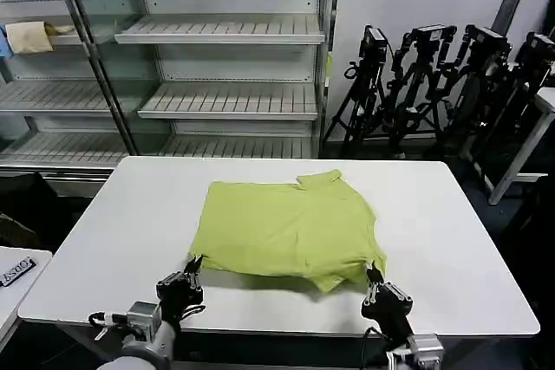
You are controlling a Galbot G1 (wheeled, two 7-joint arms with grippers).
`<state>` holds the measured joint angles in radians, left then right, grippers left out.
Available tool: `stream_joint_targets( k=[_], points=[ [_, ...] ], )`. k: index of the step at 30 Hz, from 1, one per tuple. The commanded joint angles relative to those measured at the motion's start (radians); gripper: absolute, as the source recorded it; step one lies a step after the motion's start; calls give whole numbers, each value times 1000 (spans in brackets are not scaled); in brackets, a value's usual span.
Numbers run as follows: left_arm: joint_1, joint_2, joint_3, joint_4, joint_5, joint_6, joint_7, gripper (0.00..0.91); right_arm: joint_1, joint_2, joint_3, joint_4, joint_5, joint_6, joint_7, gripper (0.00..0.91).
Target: Fold and organize the clothes.
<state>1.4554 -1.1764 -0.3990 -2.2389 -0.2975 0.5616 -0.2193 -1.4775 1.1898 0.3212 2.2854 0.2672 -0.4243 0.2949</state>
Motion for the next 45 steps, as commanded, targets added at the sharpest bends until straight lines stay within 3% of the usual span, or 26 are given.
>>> stream_joint_targets(
  k=[1, 12, 32, 33, 34, 35, 36, 45],
  points=[
    [-127, 39, 20, 101, -22, 3, -1, 20, 159, -39, -11, -70, 59, -36, 1, 0],
    [-245, 66, 64, 209, -27, 12, -3, 20, 326, -106, -58, -184, 123, -87, -25, 0],
    [-337, 48, 138, 350, 40, 15, -1, 30, 487, -70, -128, -392, 96, -83, -49, 0],
    [-340, 47, 137, 354, 41, 15, -3, 171, 488, -67, -131, -398, 89, -83, -50, 0],
    [-343, 44, 137, 361, 42, 15, -4, 514, 489, -62, -134, -405, 84, -82, -51, 20],
    [-345, 43, 136, 365, 42, 15, -6, 514, 488, -59, -135, -408, 82, -82, -51, 212],
    [-346, 42, 136, 366, 42, 15, -8, 907, 487, -55, -137, -413, 77, -81, -51, 877],
    [-323, 27, 123, 322, 35, 13, -10, 907, 440, -34, -122, -391, 59, -84, -51, 907]
  ],
)
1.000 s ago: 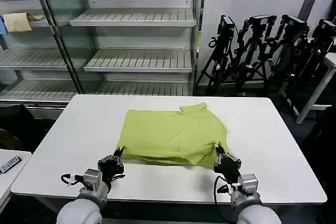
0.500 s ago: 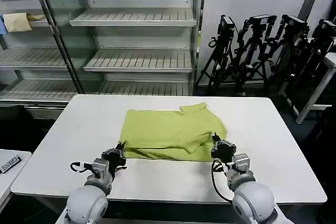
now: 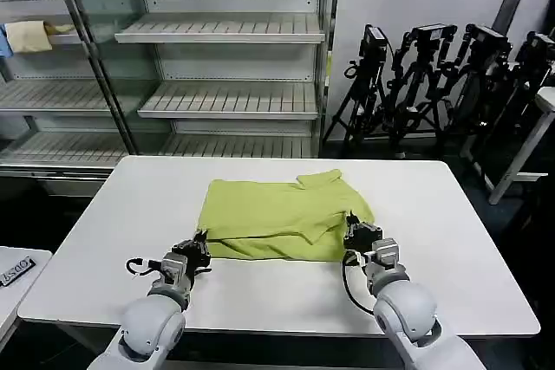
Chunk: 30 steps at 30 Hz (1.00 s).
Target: Fold and organize the clothes.
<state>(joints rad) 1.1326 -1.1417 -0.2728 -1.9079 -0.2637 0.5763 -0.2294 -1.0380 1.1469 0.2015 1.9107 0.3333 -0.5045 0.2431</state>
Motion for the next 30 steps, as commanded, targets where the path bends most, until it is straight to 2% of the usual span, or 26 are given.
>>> stream_joint_targets(
  k=[1, 10, 14, 23, 24, 25, 26, 27, 28, 29, 30],
  points=[
    [14, -12, -12, -25, 1, -2, 0, 907, -22, 9, 6, 0, -9, 5, -3, 907],
    [171, -41, -84, -148, -22, -1, -14, 907, -205, -11, 86, 162, -31, 22, -8, 907],
    [197, -47, -100, -136, -57, 0, -21, 907, -325, -18, 157, 208, -28, 33, -14, 907],
    [125, -42, -93, -45, -114, 0, -26, 907, -372, -21, 245, 157, 90, 31, -4, 907],
    [120, -42, -93, -39, -116, 0, -25, 867, -368, -20, 246, 149, 106, 28, -3, 907],
    [115, -42, -92, -33, -120, 0, -25, 584, -364, -19, 245, 142, 117, 24, -2, 907],
    [112, -42, -92, -28, -122, 0, -25, 423, -361, -18, 243, 135, 123, 22, -2, 907],
    [109, -42, -91, -23, -123, 0, -25, 121, -358, -16, 240, 130, 129, 20, -2, 907],
    [107, -41, -91, -20, -123, 0, -24, 60, -355, -13, 236, 126, 134, 17, -1, 897],
    [106, -41, -90, -17, -125, 0, -24, 30, -352, -9, 232, 122, 137, 16, 0, 806],
    [105, -40, -91, -16, -128, 0, -24, 20, -350, -7, 227, 119, 140, 13, 0, 464]
  ],
)
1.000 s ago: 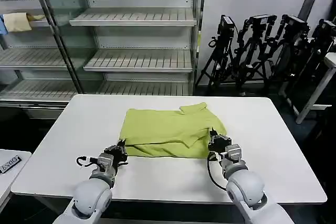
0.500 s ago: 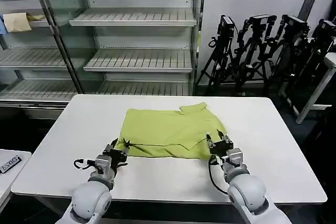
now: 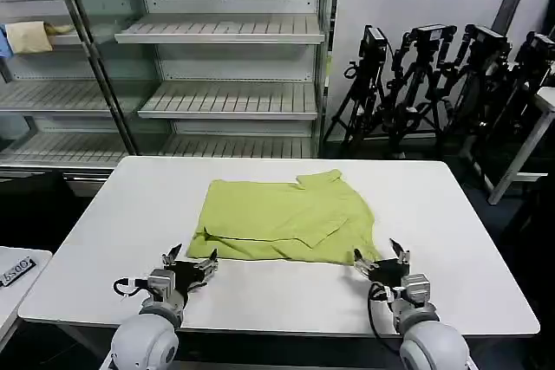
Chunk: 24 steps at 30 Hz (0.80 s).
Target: Fold and organize the clothes.
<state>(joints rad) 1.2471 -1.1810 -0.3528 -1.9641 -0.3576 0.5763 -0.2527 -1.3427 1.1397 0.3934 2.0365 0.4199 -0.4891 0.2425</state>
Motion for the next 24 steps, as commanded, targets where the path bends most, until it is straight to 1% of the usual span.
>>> stream_joint_targets(
  k=[1, 3, 4, 5, 6, 24],
  points=[
    [-10, 0, -11, 40, -37, -1, 0, 20, -43, 3, 31, -9, 57, -5, 1, 222],
    [-11, 2, -10, 43, -40, -1, 1, 20, -37, 5, 21, -16, 65, -7, -1, 50],
    [-12, 2, -10, 45, -40, -1, 1, 20, -37, 5, 20, -17, 67, -7, -1, 20],
    [-14, 3, -10, 48, -41, -1, 2, 20, -33, 5, 15, -20, 74, -7, -2, 20],
    [-16, 3, -9, 51, -42, -1, 1, 20, -29, 5, 12, -23, 75, -4, -2, 0],
    [4, 14, -11, 24, -48, -1, 3, 20, -32, -11, 10, 0, 69, 17, -14, 0]
  ],
)
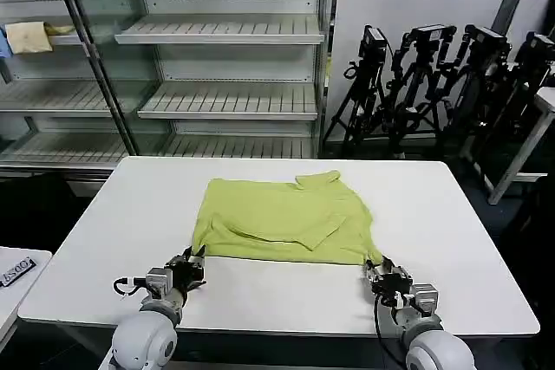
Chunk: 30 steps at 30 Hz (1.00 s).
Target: Fold and organize the clothes.
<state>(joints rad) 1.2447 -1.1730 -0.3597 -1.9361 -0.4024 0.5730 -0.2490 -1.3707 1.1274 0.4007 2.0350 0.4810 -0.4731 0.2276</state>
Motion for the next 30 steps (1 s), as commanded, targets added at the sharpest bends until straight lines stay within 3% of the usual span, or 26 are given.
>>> stream_joint_targets(
  k=[1, 12, 30],
  points=[
    [8, 9, -5, -4, -4, 3, 0, 20, -6, -1, 3, 4, 8, 1, 0, 0],
    [70, 73, -21, -70, -9, 3, -3, 20, -83, -64, 30, 72, 9, 11, -8, 0],
    [322, 127, -97, -245, 6, 3, -7, 20, -278, -134, 77, 227, -12, 12, -2, 0]
  ],
)
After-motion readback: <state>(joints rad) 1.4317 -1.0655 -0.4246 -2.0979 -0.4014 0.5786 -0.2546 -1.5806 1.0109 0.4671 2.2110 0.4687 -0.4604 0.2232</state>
